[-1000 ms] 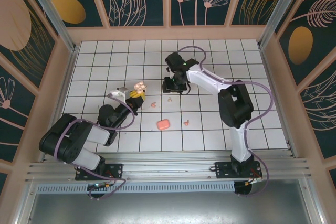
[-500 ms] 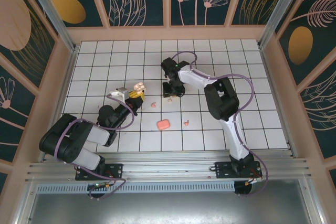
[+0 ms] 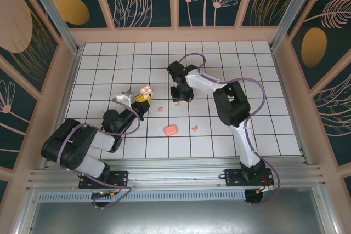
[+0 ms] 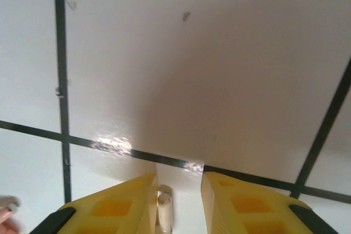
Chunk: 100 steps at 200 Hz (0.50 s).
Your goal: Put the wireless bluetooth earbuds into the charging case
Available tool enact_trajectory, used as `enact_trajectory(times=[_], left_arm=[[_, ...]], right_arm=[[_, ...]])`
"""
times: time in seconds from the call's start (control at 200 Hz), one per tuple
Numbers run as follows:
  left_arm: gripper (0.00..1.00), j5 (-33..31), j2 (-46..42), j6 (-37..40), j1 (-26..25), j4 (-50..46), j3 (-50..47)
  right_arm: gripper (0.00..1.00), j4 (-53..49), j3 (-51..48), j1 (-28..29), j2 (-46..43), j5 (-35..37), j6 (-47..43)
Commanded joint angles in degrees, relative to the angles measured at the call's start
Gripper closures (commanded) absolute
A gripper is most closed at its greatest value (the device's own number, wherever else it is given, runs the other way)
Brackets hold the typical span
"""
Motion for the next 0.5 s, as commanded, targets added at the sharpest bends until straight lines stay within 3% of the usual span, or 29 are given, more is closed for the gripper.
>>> enact_trajectory(times=[0.0, 0.495], left_arm=[[0.88, 1.3, -0.4, -0.1, 0.2, 1.9, 1.4], [0.88, 2.3, -2.6, 0.6, 0.2, 0.0, 1.1]], right_arm=[[0.72, -4.0, -3.3, 0.8, -1.9, 3.7, 1.0], [0.73, -4.2, -12.1, 2.6, -8.4, 4.4, 3.8]])
